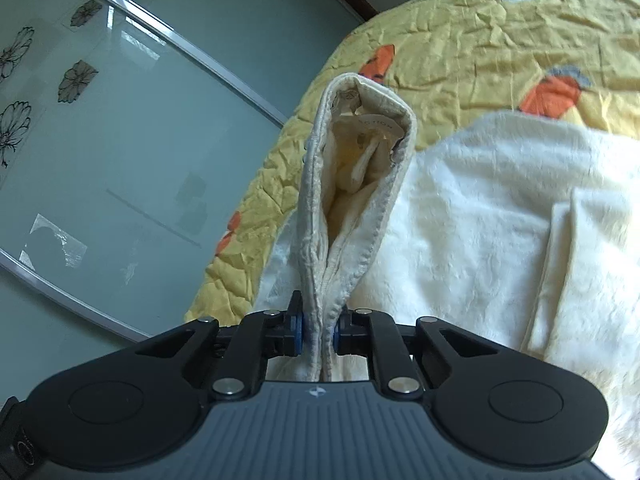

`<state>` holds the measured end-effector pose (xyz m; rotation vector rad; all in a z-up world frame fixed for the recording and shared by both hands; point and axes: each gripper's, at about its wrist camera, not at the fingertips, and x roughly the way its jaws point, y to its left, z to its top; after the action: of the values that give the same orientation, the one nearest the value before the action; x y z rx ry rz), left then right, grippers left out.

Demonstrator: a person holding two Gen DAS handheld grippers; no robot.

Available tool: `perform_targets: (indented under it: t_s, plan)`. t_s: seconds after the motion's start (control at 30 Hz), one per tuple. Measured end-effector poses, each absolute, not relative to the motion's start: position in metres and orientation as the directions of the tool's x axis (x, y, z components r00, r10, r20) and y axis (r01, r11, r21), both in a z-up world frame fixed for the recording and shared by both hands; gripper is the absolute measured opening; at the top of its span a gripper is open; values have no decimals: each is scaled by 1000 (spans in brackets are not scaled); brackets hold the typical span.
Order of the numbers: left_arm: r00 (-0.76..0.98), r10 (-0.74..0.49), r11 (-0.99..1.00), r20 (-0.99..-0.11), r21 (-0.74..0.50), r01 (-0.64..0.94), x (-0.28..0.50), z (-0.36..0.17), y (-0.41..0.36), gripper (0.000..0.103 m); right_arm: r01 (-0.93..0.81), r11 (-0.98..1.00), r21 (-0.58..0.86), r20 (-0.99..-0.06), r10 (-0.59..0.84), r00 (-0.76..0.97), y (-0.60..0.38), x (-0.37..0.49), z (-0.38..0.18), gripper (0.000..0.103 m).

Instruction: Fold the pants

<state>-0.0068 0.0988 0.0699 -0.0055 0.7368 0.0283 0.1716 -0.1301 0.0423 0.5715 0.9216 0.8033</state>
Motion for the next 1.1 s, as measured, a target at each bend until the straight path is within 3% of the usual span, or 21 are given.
perform_targets:
  t_s: [0.07, 0.13, 0.3, 0.5, 0.73, 0.87, 1.0, 1.07, 1.1]
  plan:
    - [759, -13, 999, -651, -32, -11, -7, 77, 99, 70, -377, 590, 714, -467, 803, 371, -149, 172, 60, 12]
    - [779, -51, 998, -625, -56, 21, -9, 84, 93, 76, -397, 608, 687, -480, 791, 381, -172, 167, 75, 12]
    - [787, -163, 986, -595, -63, 157, -11, 95, 59, 77, -362, 729, 581, -578, 683, 447, -254, 148, 92, 12]
    - [750, -272, 952, -603, -56, 300, -6, 88, 6, 76, -165, 853, 496, -714, 508, 482, -339, 140, 42, 12]
    - [649, -418, 883, -636, -119, 453, 18, 65, -50, 77, -88, 803, 589, -675, 549, 493, -361, 131, 10, 15]
    - [608, -377, 890, -698, -91, 447, 29, 41, -70, 80, -15, 785, 619, -682, 547, 485, -370, 125, 5, 32]
    - [615, -372, 889, -695, -75, 452, 30, 37, -72, 83, -26, 739, 673, -629, 591, 506, -381, 102, -1, 34]
    - [615, -367, 888, -698, -67, 454, 30, 35, -74, 87, -32, 738, 674, -622, 590, 515, -379, 97, -5, 28]
    - [615, -361, 889, -701, -59, 455, 31, 34, -77, 87, -33, 742, 669, -623, 585, 519, -378, 97, -5, 18]
